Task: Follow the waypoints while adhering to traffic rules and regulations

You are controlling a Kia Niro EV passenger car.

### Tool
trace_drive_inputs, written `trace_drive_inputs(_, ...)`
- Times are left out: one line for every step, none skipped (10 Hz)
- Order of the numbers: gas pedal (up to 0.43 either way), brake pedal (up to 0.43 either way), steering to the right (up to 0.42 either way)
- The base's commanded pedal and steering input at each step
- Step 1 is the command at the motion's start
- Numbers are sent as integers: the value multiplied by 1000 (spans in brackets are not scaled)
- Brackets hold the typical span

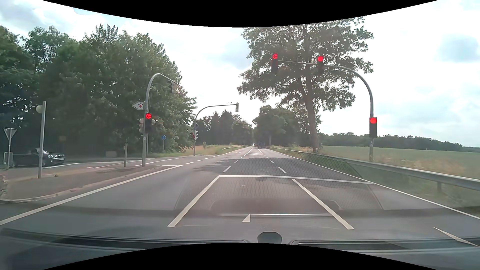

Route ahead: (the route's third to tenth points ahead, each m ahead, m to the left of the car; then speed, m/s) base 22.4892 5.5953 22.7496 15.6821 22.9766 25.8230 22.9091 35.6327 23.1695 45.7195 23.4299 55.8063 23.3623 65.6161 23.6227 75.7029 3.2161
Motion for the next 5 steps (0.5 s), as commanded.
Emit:
trace_drive_inputs(0,244,3)
trace_drive_inputs(0,238,3)
trace_drive_inputs(0,232,2)
trace_drive_inputs(0,213,2)
trace_drive_inputs(0,201,3)
